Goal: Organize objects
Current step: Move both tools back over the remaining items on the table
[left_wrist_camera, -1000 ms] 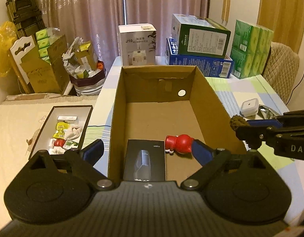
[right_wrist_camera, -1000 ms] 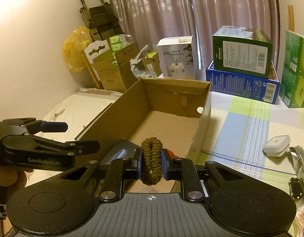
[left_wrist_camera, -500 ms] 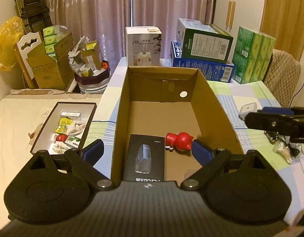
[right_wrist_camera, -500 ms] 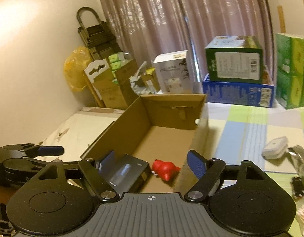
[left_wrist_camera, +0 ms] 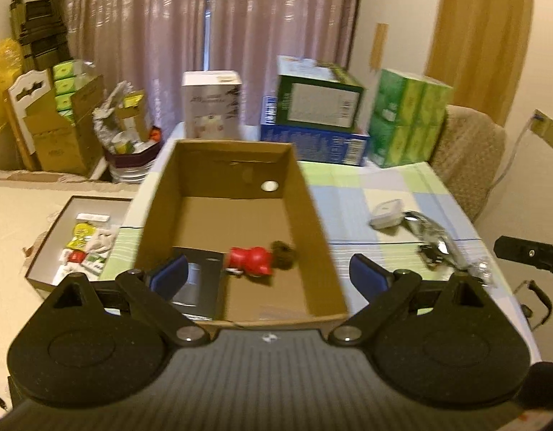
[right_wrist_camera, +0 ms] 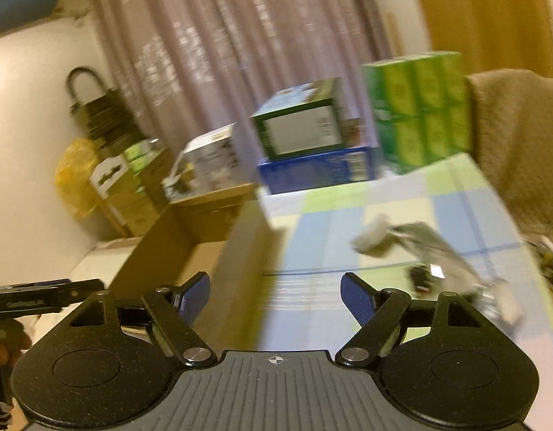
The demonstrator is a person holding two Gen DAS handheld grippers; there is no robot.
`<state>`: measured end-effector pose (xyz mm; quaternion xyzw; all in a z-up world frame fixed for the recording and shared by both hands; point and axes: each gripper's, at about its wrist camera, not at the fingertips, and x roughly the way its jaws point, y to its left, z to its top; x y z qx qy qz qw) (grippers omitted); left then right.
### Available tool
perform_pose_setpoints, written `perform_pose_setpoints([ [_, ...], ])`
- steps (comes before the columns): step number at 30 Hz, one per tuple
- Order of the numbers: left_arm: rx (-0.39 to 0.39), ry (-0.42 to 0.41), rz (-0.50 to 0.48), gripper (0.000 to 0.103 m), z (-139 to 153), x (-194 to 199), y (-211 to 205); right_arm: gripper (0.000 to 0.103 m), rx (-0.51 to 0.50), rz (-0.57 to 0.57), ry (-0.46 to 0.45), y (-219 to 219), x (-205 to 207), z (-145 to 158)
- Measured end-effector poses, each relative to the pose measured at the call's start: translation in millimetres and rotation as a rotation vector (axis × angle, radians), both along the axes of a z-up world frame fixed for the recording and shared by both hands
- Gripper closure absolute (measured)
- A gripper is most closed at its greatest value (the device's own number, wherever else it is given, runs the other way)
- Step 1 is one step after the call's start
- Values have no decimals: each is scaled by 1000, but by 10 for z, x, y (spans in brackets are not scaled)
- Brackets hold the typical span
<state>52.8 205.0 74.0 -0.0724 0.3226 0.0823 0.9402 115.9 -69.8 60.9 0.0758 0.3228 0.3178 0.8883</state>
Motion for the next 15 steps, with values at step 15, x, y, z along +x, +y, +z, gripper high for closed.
perform_pose_setpoints([
  [15, -40, -10, -175, 1, 3, 69, -1191, 26, -170, -224, -74, -1404, -329, -52],
])
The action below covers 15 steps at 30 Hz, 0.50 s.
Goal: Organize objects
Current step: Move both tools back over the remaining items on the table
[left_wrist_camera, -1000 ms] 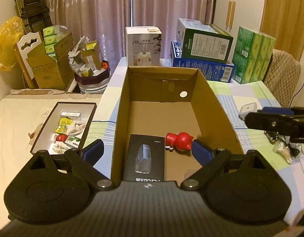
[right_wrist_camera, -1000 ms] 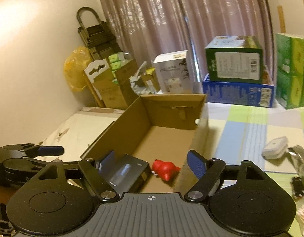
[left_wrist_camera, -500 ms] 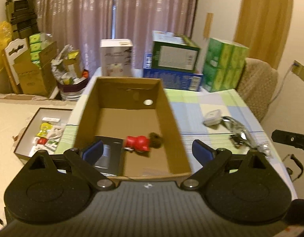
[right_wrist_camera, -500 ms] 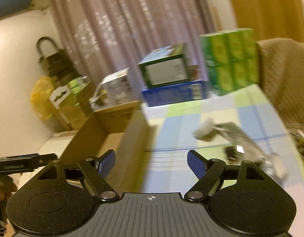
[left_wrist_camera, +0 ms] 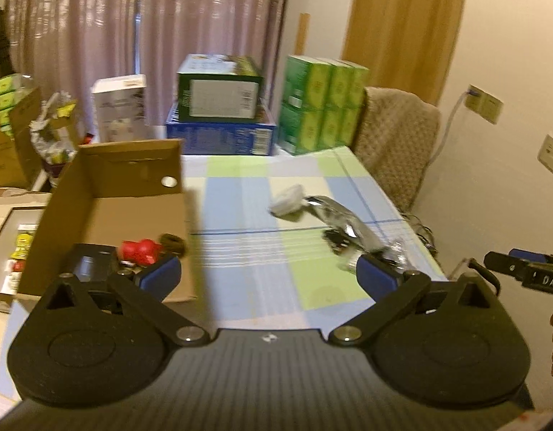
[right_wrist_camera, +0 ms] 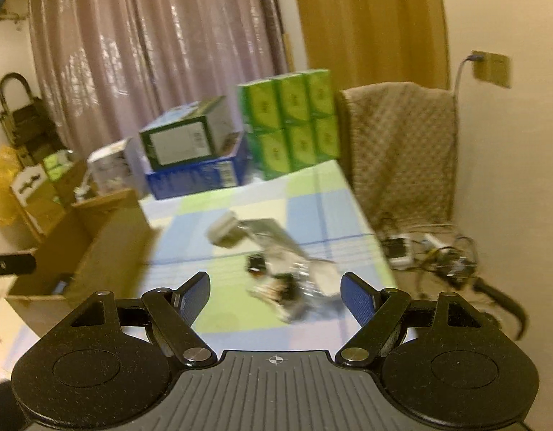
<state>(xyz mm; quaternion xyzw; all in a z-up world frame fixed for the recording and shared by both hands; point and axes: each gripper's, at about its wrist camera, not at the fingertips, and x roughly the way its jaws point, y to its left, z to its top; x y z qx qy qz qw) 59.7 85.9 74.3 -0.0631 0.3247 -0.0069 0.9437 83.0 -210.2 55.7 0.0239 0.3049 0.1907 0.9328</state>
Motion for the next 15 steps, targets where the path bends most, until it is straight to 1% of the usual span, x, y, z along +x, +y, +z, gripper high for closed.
perform_pose_setpoints([
  [8, -8, 45, -59, 1, -198, 134, -426, 26, -9, -34, 44, -290, -13, -116],
  [15, -14, 76, -92, 1, -329, 184, -586, 26, -24, -28, 107, -333, 79, -220],
])
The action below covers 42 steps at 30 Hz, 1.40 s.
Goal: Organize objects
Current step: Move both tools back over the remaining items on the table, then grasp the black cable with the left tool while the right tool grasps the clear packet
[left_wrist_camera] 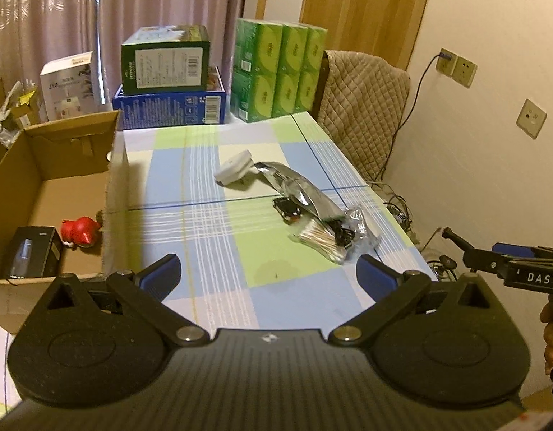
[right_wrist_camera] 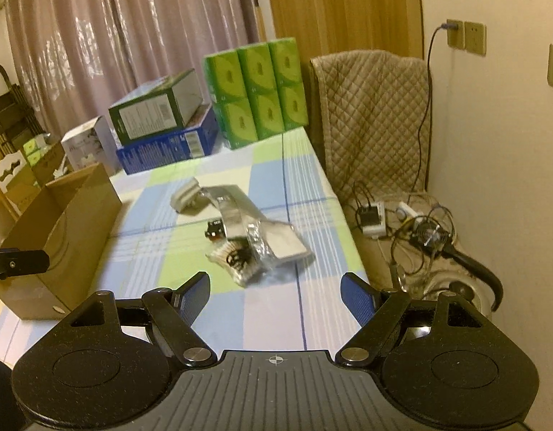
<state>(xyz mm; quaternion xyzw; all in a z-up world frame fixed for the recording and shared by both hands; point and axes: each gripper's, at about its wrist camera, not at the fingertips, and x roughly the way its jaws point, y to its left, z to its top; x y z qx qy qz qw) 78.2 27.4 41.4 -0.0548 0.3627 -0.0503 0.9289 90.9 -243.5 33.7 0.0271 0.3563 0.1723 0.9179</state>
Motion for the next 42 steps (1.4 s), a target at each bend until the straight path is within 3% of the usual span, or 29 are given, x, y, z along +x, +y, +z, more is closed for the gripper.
perform_pose_setpoints([
  [17, -1, 41, -49, 1, -165, 160, -228, 26, 9, -23, 50, -121, 110, -165],
  [29, 45, 64, -106, 3, -361, 484, -526, 26, -15, 18, 43, -201, 416, -269],
  [39, 49, 94, -209, 19, -730, 942, -808, 26, -48, 81, 73, -162, 839, -543],
  [42, 45, 108, -234, 35, -839, 1102, -866, 26, -51, 94, 87, -150, 965, -649],
])
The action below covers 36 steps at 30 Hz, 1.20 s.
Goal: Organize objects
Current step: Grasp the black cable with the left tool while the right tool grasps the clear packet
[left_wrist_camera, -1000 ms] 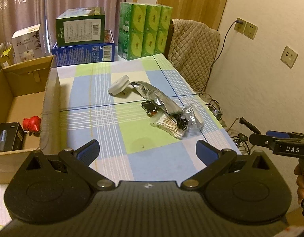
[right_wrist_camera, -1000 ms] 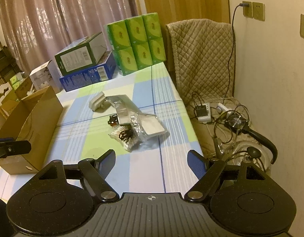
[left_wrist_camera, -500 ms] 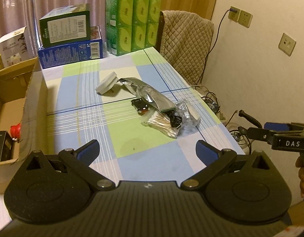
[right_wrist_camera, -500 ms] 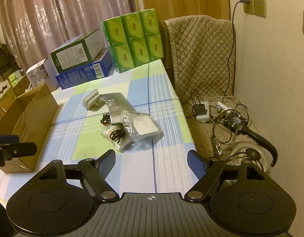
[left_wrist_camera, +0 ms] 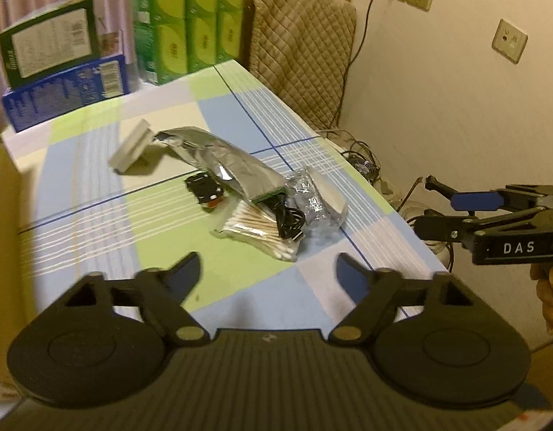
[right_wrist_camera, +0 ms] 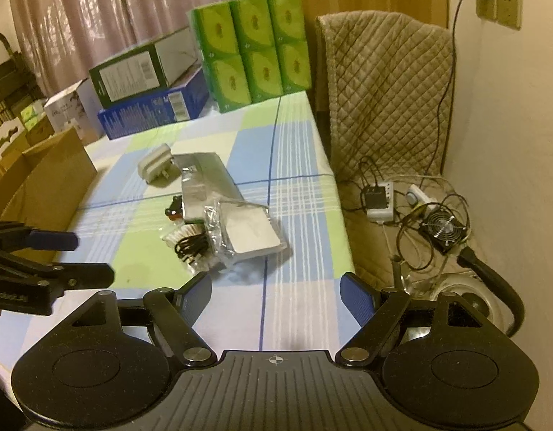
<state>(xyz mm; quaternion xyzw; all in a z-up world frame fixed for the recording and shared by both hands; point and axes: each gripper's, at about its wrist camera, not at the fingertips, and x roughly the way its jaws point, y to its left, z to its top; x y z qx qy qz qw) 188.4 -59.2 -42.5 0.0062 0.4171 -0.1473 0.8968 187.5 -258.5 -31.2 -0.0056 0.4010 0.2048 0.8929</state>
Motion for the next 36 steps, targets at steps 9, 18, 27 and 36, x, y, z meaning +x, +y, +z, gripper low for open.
perform_pose_setpoints([
  [9, -32, 28, -57, 46, -289, 414, -114, 26, -15, 27, 23, 81, 323, -251],
  [18, -95, 55, -80, 66, -474, 694, -136, 27, -21, 29, 39, 122, 487, -399],
  [27, -109, 81, -87, 86, -480, 631, -39, 26, -12, 94, 26, 287, 582, -400],
  [36, -101, 88, -13, 86, -381, 72, 469, 26, -59, 248, 4, 682, 717, -436],
])
